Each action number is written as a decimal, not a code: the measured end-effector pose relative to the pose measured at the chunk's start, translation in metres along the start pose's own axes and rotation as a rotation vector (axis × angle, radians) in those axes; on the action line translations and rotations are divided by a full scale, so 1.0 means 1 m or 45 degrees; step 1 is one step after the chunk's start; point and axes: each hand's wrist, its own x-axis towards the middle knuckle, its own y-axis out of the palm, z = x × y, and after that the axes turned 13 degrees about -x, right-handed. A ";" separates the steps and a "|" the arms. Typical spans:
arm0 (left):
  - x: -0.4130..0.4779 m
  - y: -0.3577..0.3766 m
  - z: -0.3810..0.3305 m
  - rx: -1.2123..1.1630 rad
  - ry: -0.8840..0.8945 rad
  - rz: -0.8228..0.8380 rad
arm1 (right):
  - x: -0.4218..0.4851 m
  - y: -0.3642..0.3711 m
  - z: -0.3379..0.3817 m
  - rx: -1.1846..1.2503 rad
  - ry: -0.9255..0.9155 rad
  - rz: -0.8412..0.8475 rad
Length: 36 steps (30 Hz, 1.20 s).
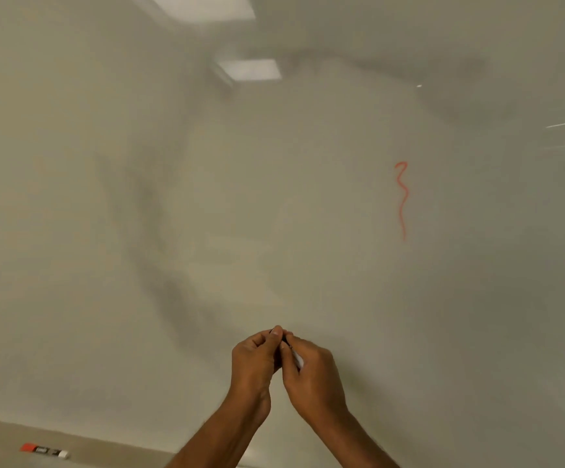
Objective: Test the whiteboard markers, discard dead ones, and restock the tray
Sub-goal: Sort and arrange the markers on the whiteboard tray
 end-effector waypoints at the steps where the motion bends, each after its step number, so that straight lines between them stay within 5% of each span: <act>1: -0.002 0.006 -0.003 0.008 0.009 -0.006 | 0.002 -0.005 0.001 -0.026 -0.003 -0.012; 16: -0.008 0.061 -0.026 -0.023 0.084 -0.113 | 0.019 -0.058 0.012 -0.403 -0.090 -0.200; 20: 0.021 0.045 -0.060 -0.278 0.216 -0.247 | 0.012 -0.072 -0.003 -0.481 -0.058 -0.225; 24: 0.033 0.034 -0.083 -0.142 0.337 -0.051 | 0.014 -0.096 -0.003 -0.066 0.140 -0.177; 30: 0.032 0.047 -0.084 0.311 0.844 0.137 | 0.037 -0.144 0.040 0.623 0.348 -0.114; 36: 0.051 0.059 -0.084 0.611 1.072 0.336 | 0.060 -0.177 0.043 1.635 0.541 -0.089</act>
